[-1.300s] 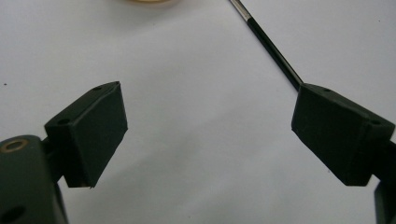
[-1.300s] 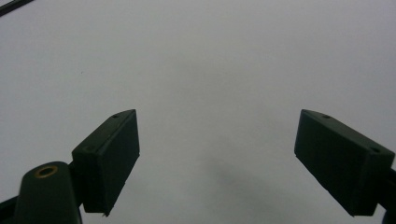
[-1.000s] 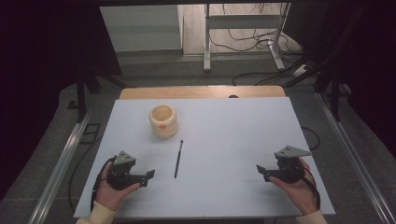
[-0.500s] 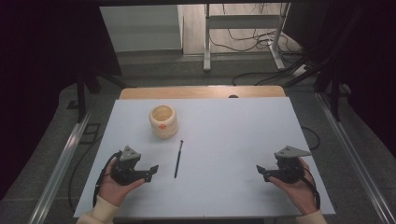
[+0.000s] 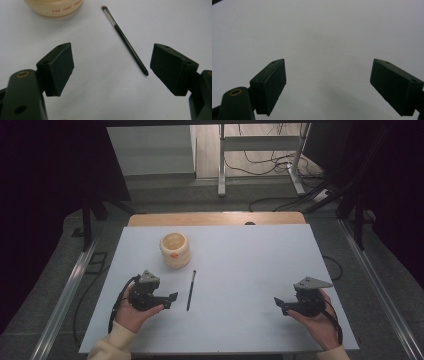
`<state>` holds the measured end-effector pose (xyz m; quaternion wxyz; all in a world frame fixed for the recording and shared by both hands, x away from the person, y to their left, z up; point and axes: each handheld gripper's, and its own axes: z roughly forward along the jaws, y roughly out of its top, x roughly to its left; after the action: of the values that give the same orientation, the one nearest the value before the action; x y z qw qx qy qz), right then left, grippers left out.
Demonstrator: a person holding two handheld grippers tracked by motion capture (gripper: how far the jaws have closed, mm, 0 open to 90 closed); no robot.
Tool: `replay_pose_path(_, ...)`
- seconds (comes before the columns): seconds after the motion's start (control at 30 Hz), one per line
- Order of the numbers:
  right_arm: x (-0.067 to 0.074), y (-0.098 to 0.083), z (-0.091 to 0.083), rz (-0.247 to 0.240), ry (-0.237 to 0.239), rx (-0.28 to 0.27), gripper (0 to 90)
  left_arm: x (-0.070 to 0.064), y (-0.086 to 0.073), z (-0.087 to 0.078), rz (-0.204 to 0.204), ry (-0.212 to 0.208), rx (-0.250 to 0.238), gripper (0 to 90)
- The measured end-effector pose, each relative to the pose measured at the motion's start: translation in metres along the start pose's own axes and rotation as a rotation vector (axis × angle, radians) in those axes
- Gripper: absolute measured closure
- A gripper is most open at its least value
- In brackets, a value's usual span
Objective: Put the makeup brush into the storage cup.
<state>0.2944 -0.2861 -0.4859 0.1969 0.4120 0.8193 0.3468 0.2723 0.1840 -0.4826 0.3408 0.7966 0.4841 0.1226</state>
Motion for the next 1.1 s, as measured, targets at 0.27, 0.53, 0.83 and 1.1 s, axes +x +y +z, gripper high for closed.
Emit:
replay_pose_path(0.27,0.000,0.000,0.000,0.000,0.000,0.002,13.6,-0.004,0.007,0.008,0.021,0.005,0.024,17.6)
replay_pose_path(0.53,0.001,0.001,-0.001,-0.001,0.004,-0.004,13.6,-0.009,0.016,0.018,0.024,0.000,0.044,17.3)
replay_pose_path(0.83,0.002,0.000,0.000,-0.006,0.002,-0.004,13.6,-0.013,0.018,0.021,0.039,0.007,0.036,17.2)
replay_pose_path(1.1,0.001,0.000,0.000,-0.006,0.002,-0.004,13.5,-0.013,0.020,0.025,0.039,0.007,0.048,17.2)
